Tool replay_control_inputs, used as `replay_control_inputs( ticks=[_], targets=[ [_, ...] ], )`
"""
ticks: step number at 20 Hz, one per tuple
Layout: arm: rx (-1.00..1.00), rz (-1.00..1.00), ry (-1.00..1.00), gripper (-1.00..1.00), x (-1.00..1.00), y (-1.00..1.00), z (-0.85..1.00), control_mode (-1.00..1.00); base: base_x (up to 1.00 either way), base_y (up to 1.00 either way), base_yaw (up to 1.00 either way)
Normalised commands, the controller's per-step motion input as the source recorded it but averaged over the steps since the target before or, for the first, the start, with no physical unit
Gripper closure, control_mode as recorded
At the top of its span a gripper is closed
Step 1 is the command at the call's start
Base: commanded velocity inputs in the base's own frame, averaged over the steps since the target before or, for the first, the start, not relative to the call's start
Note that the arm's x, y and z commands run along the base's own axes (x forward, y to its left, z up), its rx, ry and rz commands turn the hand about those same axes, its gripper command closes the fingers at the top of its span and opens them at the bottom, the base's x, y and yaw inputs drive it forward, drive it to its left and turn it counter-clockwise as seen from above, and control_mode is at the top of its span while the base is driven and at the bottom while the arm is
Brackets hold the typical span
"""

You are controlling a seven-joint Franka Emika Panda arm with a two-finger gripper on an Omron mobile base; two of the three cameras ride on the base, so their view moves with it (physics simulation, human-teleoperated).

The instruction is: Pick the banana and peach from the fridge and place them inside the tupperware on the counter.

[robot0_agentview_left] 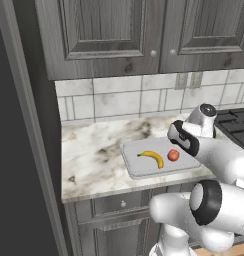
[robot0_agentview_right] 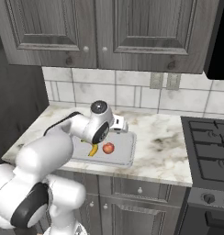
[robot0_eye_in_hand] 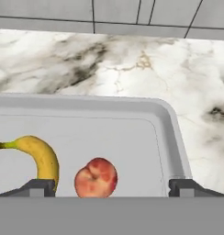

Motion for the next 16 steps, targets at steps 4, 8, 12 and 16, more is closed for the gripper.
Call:
replay_control_inputs(
  ticks=[4,8,12,16],
  targets=[
    [0.0,0.0,0.0,-1.0,-0.82,-0.25,0.86,-1.0,0.0,0.0,0.0],
    [0.0,0.0,-0.11,-1.0,-0.98,-0.38,0.54,-1.0,0.0,0.0,0.0],
    [0.0,0.0,-0.13,-1.0,-1.0,-0.44,0.37,-1.0,0.0,0.0,0.0],
    [0.0,0.0,-0.1,-1.0,-0.96,-0.48,0.34,-1.0,0.0,0.0,0.0]
  ],
)
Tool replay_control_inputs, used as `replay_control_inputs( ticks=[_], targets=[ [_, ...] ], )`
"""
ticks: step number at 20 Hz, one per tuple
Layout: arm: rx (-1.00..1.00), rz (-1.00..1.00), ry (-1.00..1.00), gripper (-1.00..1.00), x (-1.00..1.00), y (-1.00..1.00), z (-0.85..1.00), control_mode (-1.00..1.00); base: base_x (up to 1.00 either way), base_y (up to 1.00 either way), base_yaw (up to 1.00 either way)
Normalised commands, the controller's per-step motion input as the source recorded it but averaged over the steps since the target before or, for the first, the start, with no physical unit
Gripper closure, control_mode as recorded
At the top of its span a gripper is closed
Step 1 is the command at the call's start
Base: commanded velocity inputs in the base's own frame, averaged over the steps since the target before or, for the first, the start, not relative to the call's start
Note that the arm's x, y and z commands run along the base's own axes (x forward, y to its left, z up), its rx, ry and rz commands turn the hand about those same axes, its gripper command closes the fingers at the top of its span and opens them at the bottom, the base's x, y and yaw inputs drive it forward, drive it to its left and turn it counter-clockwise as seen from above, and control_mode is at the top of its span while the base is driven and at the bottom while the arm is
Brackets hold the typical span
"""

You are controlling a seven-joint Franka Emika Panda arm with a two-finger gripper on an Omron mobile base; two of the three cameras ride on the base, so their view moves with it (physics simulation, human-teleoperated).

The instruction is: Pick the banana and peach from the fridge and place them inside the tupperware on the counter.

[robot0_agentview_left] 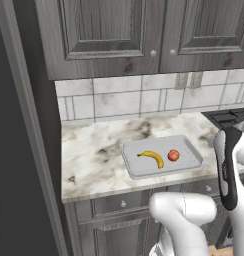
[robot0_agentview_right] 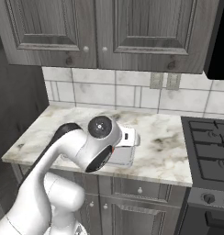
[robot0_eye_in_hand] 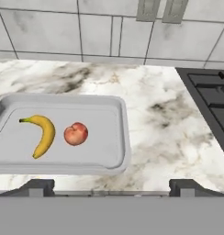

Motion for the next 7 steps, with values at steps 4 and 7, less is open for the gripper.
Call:
replay_control_inputs(
  ticks=[4,7],
  targets=[
    [0.01,0.0,-0.1,-1.0,-0.72,-0.58,0.28,-1.0,0.0,0.0,0.0],
    [0.01,0.0,-0.1,-1.0,-0.44,-0.49,0.27,-1.0,0.0,0.0,0.0]
  ],
)
